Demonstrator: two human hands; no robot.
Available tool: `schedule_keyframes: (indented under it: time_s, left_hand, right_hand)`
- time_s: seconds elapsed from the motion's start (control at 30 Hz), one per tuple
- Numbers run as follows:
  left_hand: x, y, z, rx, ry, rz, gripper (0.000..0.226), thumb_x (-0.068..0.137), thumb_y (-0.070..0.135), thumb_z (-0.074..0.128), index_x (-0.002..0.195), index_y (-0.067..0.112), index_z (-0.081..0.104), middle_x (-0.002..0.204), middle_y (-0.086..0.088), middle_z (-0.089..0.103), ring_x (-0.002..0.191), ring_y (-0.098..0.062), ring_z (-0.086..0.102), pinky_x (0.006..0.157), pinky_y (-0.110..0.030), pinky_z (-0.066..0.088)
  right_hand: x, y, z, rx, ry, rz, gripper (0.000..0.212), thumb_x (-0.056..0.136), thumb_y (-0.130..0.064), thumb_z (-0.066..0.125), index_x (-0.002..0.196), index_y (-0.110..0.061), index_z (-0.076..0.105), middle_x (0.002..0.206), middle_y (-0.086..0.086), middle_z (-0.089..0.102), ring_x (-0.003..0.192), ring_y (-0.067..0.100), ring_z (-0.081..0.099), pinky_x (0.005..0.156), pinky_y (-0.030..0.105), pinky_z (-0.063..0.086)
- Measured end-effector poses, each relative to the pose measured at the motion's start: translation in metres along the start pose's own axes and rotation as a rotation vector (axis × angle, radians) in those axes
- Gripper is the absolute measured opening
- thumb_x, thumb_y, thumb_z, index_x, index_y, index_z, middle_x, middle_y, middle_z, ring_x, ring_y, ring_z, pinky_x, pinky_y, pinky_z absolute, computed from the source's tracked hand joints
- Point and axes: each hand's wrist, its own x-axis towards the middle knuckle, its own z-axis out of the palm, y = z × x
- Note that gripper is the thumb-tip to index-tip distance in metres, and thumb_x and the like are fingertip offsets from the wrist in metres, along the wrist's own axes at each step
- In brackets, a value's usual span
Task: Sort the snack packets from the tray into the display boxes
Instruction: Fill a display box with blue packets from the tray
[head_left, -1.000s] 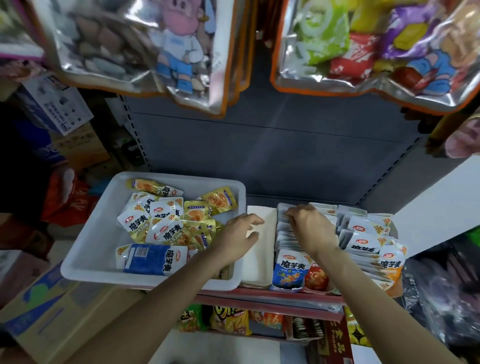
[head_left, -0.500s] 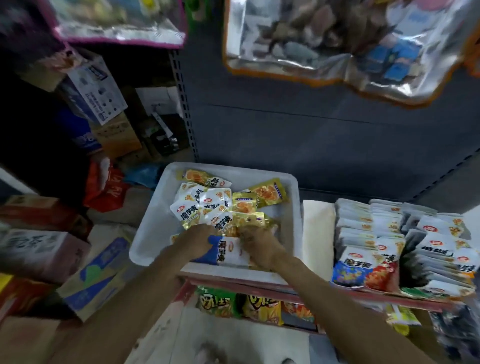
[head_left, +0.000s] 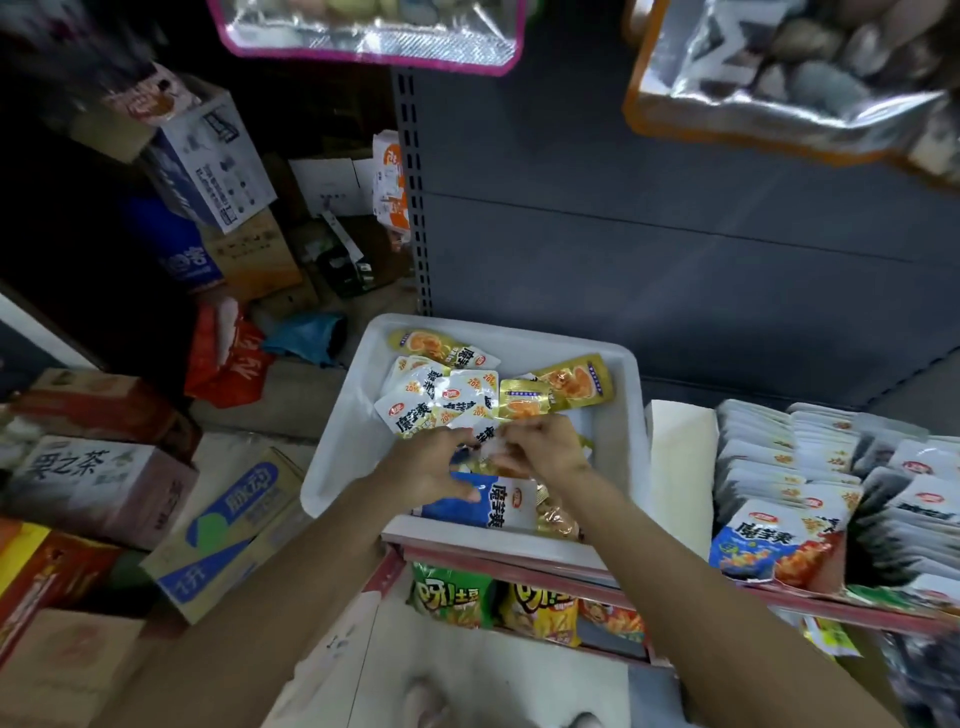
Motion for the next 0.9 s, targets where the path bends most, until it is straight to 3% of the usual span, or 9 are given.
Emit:
schedule_keyframes:
  time_s: [0.07, 0.17, 0.23, 0.33, 0.43, 0.5, 0.63, 0.73, 0.9]
  left_hand:
    - [-0.004, 0.013, -0.004, 0.074, 0.245, 0.017, 0.028, 0.089, 0.023, 0.062, 0.113, 0.009, 0.062, 0.098, -0.009, 0.067, 0.092, -0.024, 0.063, 0.07, -0.028, 0.046]
    - [-0.003, 0.031, -0.009, -0.129, 0.389, -0.005, 0.022, 0.09, 0.022, 0.061, 0.104, 0.005, 0.063, 0.092, -0.009, 0.069, 0.085, -0.022, 0.064, 0.071, -0.03, 0.051]
    - [-0.004, 0.051, -0.012, -0.251, 0.392, 0.022, 0.018, 0.087, 0.023, 0.066, 0.096, 0.008, 0.062, 0.087, -0.001, 0.067, 0.08, -0.015, 0.062, 0.067, -0.019, 0.048]
    - [0.001, 0.085, -0.009, -0.348, 0.355, 0.098, 0.019, 0.082, 0.02, 0.072, 0.095, 0.013, 0.061, 0.078, 0.011, 0.062, 0.074, -0.004, 0.06, 0.061, -0.004, 0.04]
    - [0.016, 0.116, 0.003, -0.404, 0.324, 0.148, 0.038, 0.074, 0.031, 0.077, 0.1, 0.012, 0.058, 0.094, -0.005, 0.07, 0.084, -0.017, 0.066, 0.081, -0.032, 0.053]
    - [0.024, 0.134, 0.011, -0.43, 0.31, 0.178, 0.046, 0.066, 0.041, 0.077, 0.097, 0.016, 0.054, 0.095, -0.011, 0.069, 0.087, -0.028, 0.067, 0.078, -0.049, 0.054]
    - [0.042, 0.172, 0.034, -0.462, 0.287, 0.188, 0.046, 0.079, 0.015, 0.074, 0.117, 0.012, 0.048, 0.099, -0.002, 0.063, 0.086, -0.02, 0.064, 0.078, -0.034, 0.054]
    - [0.057, 0.195, 0.052, -0.313, 0.265, 0.157, 0.043, 0.089, 0.01, 0.058, 0.129, 0.003, 0.044, 0.114, -0.002, 0.063, 0.099, -0.019, 0.063, 0.085, -0.029, 0.05]
    - [0.065, 0.232, 0.075, -0.069, 0.116, 0.252, 0.05, 0.09, 0.001, 0.044, 0.139, 0.013, 0.042, 0.135, -0.01, 0.049, 0.124, -0.024, 0.047, 0.103, -0.028, 0.036]
  right_hand:
    - [-0.009, -0.016, -0.006, 0.084, -0.042, -0.035, 0.014, 0.091, 0.001, 0.054, 0.082, -0.003, 0.064, 0.075, 0.013, 0.065, 0.061, 0.016, 0.065, 0.06, 0.024, 0.057]
    - [-0.022, -0.03, -0.024, -0.139, -0.055, -0.297, 0.015, 0.089, -0.003, 0.059, 0.098, -0.011, 0.066, 0.08, -0.003, 0.061, 0.071, 0.006, 0.058, 0.068, 0.018, 0.05]
    - [-0.029, -0.035, -0.042, -0.192, -0.054, -0.412, 0.016, 0.085, -0.001, 0.064, 0.098, -0.011, 0.064, 0.075, -0.015, 0.058, 0.064, -0.005, 0.056, 0.066, 0.01, 0.047]
    - [-0.037, -0.038, -0.073, -0.219, -0.013, -0.485, 0.028, 0.084, -0.001, 0.065, 0.064, -0.016, 0.053, 0.05, -0.016, 0.052, 0.053, -0.001, 0.049, 0.061, 0.018, 0.043]
    - [-0.043, -0.037, -0.109, -0.252, 0.09, -0.553, 0.033, 0.087, -0.004, 0.063, 0.06, -0.017, 0.048, 0.049, -0.012, 0.049, 0.056, 0.008, 0.045, 0.058, 0.033, 0.042]
    - [-0.052, -0.036, -0.132, -0.248, 0.155, -0.585, 0.024, 0.091, -0.006, 0.058, 0.07, -0.016, 0.052, 0.059, -0.003, 0.053, 0.062, 0.014, 0.051, 0.059, 0.04, 0.048]
    - [-0.073, -0.038, -0.183, -0.203, 0.312, -0.672, 0.019, 0.096, -0.009, 0.05, 0.079, -0.017, 0.047, 0.075, 0.01, 0.057, 0.071, 0.016, 0.059, 0.063, 0.032, 0.056]
    - [-0.083, -0.04, -0.225, -0.175, 0.429, -0.735, 0.016, 0.097, -0.016, 0.049, 0.081, -0.02, 0.048, 0.082, 0.014, 0.061, 0.079, 0.028, 0.061, 0.069, 0.039, 0.056]
    - [-0.09, -0.041, -0.265, -0.078, 0.482, -0.745, 0.022, 0.098, -0.008, 0.045, 0.081, -0.022, 0.048, 0.078, -0.006, 0.06, 0.07, 0.0, 0.061, 0.059, 0.015, 0.05]
